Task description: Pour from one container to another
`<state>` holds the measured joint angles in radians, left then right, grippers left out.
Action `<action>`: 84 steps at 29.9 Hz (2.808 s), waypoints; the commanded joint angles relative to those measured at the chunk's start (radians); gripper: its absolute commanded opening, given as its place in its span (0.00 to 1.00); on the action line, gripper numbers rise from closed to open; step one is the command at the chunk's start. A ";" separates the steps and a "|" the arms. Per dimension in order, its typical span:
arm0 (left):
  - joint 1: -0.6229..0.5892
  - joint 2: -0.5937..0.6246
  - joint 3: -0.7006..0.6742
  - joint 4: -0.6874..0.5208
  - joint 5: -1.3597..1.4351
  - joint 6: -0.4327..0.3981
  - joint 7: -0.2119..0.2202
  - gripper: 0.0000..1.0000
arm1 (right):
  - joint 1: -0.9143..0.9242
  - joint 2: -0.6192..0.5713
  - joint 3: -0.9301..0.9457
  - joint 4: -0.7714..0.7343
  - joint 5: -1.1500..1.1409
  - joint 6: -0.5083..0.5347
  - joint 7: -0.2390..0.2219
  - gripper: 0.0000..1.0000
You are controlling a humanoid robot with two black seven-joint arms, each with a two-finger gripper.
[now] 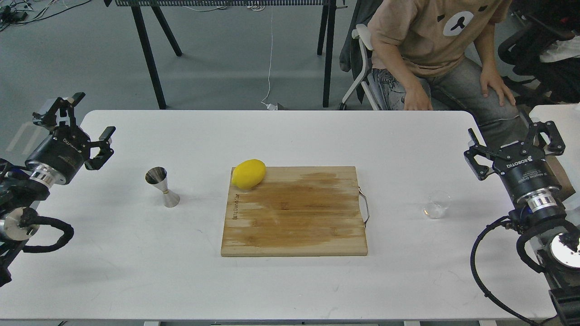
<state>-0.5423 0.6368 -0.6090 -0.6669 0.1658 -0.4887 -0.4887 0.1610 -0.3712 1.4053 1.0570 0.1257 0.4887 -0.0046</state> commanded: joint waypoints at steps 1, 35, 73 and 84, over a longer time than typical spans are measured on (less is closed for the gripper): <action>0.001 -0.002 -0.001 0.000 -0.002 0.000 0.000 1.00 | 0.000 0.002 -0.002 0.001 0.000 0.000 0.000 0.99; -0.074 0.150 -0.014 -0.341 0.880 0.425 0.000 0.99 | -0.001 0.002 0.009 0.005 0.003 0.000 0.015 0.99; 0.389 -0.002 0.002 -0.243 1.614 0.977 0.000 0.98 | -0.018 0.003 0.009 0.001 0.002 0.000 0.015 0.99; 0.335 -0.094 0.003 -0.148 1.617 0.977 0.000 0.98 | -0.018 0.000 0.009 0.001 0.002 0.000 0.015 0.99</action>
<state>-0.1863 0.5618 -0.6068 -0.8417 1.7833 0.4888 -0.4886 0.1426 -0.3710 1.4150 1.0586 0.1273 0.4887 0.0096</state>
